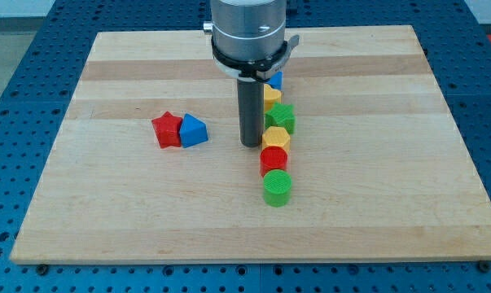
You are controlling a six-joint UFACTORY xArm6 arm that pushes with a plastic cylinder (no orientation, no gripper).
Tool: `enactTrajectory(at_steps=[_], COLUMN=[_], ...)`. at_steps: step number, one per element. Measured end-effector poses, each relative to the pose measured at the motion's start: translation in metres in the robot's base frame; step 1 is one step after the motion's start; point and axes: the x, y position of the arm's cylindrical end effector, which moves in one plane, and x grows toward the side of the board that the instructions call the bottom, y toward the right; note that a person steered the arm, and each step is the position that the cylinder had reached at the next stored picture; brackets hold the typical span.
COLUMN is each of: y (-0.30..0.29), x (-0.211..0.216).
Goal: Push the red star towards the blue cube
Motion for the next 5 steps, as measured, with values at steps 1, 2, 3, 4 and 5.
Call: enactTrajectory(at_steps=[1, 2, 3, 4, 5], y=[-0.012, -0.058, -0.072, -0.099, -0.122], x=[-0.011, -0.034, -0.066, -0.043, -0.063])
